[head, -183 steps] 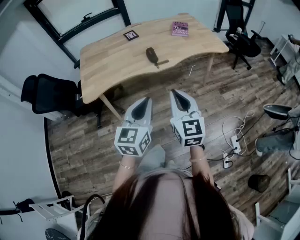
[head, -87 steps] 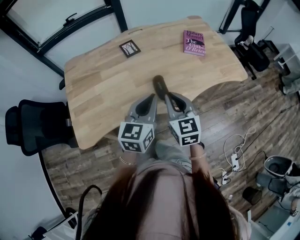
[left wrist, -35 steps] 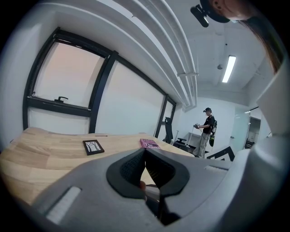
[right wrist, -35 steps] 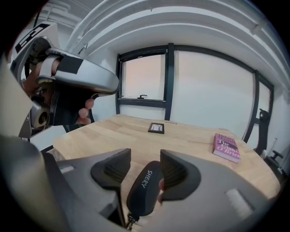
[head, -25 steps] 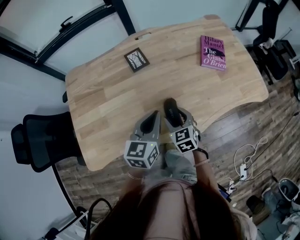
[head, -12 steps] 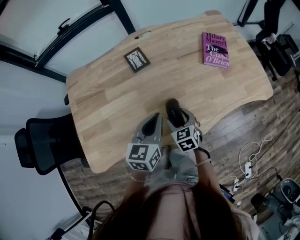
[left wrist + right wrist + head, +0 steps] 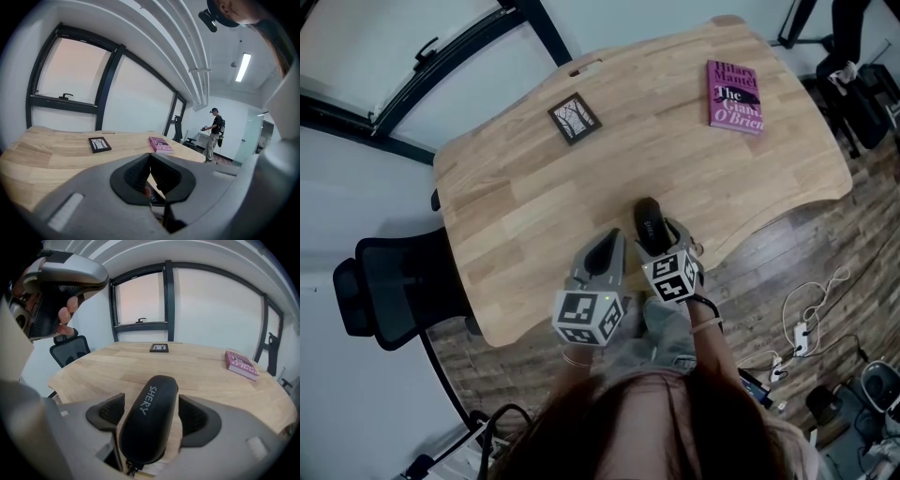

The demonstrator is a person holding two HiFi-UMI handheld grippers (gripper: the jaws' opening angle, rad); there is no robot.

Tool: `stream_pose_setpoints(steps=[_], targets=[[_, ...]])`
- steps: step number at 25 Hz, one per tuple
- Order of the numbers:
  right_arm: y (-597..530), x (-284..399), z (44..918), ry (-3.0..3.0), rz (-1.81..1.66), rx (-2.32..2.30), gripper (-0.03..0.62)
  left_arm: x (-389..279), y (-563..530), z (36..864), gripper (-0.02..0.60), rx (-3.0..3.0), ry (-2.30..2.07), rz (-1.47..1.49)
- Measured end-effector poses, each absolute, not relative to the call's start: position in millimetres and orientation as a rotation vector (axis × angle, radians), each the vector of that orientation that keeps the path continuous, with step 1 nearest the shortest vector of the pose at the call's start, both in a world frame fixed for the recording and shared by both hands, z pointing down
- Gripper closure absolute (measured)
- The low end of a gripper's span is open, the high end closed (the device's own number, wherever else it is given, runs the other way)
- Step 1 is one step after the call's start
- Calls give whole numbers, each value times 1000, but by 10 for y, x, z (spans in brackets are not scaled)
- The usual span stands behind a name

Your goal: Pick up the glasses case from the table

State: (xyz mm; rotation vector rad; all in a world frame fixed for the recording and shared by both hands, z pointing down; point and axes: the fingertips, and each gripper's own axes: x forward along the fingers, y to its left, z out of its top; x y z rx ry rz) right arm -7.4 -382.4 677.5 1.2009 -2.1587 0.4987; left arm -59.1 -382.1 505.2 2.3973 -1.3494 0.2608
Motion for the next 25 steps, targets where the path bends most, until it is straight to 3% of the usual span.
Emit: stream_pose_setpoints(steps=[25], targets=[[-3907,-102,7143,-2148,681,1229,218,-529,-3853,5180,572,2363,-1346,284]])
